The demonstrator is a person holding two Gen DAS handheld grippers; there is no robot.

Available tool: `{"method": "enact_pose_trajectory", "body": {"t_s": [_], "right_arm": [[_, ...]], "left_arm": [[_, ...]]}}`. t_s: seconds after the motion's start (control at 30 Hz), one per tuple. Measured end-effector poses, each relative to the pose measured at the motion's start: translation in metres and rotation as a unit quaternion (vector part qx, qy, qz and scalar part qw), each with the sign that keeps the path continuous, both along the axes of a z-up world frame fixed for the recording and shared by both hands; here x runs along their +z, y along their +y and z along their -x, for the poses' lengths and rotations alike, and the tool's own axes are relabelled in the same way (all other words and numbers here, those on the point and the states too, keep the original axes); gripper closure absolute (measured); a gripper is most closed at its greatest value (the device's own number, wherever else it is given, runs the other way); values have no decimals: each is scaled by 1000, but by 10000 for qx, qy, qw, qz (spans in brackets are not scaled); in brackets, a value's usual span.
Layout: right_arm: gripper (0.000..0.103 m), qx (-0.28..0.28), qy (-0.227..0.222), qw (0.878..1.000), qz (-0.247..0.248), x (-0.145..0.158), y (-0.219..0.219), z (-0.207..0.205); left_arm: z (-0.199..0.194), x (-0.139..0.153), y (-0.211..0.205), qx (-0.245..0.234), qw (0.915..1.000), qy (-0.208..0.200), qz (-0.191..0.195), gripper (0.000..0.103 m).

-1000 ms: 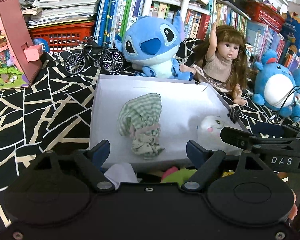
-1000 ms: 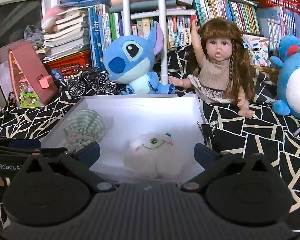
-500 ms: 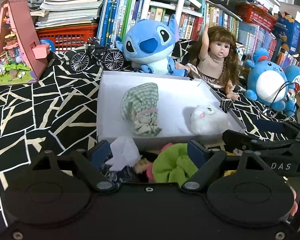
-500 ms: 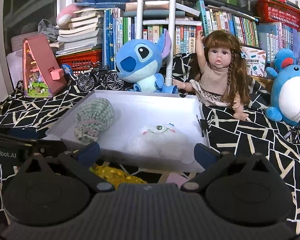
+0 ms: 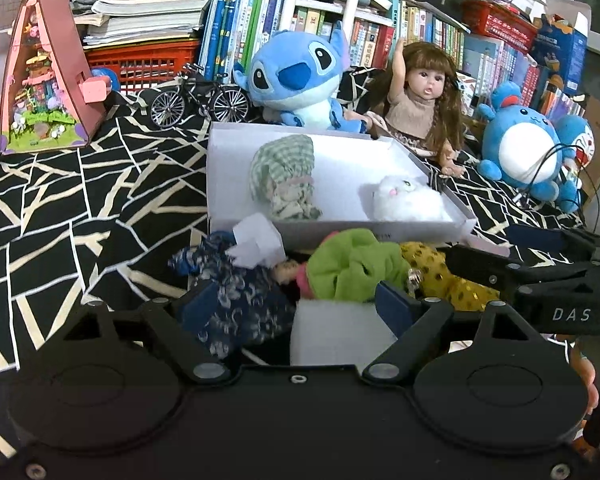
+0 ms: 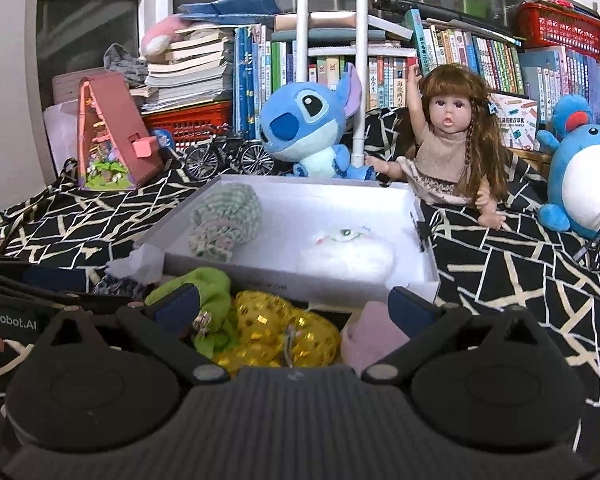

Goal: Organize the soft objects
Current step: 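Grasp the gold sequin pillow with right tool while left tool grasps the white foam sponge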

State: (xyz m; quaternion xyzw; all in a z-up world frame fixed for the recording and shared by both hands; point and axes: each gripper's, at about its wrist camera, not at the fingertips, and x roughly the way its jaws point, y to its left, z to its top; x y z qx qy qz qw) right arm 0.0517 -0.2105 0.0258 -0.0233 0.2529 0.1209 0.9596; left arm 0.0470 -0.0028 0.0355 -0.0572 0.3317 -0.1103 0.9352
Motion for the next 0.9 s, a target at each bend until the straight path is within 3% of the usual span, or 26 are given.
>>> {"method": "enact_pose_trajectory", "body": {"t_s": [0.9], "right_arm": [[8,75,407,9990,-169,-27,7,3]], "left_arm": [[40,-11,1,-242,9996,-8,127,18]]}}
